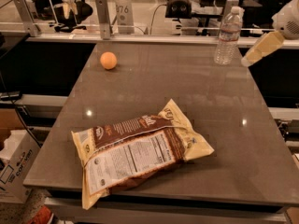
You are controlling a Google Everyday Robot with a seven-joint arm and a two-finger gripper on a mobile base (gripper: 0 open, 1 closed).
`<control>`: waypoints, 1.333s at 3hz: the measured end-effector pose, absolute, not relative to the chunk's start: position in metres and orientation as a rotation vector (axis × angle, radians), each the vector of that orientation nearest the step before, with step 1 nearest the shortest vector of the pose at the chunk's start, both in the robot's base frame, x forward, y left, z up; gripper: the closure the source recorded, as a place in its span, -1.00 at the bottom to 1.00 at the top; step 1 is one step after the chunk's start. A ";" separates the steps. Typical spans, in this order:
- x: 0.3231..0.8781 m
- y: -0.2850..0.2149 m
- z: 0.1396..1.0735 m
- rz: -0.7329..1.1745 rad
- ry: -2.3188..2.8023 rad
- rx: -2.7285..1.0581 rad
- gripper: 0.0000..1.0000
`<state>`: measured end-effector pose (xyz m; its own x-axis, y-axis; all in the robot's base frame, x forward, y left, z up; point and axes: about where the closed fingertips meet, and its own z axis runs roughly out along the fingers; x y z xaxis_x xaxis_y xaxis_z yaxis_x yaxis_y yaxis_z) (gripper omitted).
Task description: Move water bottle near brown chip bag
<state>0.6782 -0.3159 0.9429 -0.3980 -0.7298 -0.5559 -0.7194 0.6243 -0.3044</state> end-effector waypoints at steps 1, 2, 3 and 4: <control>0.702 -0.317 0.933 -0.002 2.179 -1.063 -1.00; 0.722 -0.314 0.927 0.002 2.152 -0.995 -1.00; 0.741 -0.308 0.923 -0.009 2.119 -0.923 -1.00; 0.759 -0.295 0.917 0.017 2.097 -0.871 -1.00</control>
Offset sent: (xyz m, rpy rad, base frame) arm 0.0660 0.0035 -0.0177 0.1269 -0.1333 -0.1258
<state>0.7590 -0.2945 0.9169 -0.4020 -0.5766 -0.7113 -0.5884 0.7579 -0.2818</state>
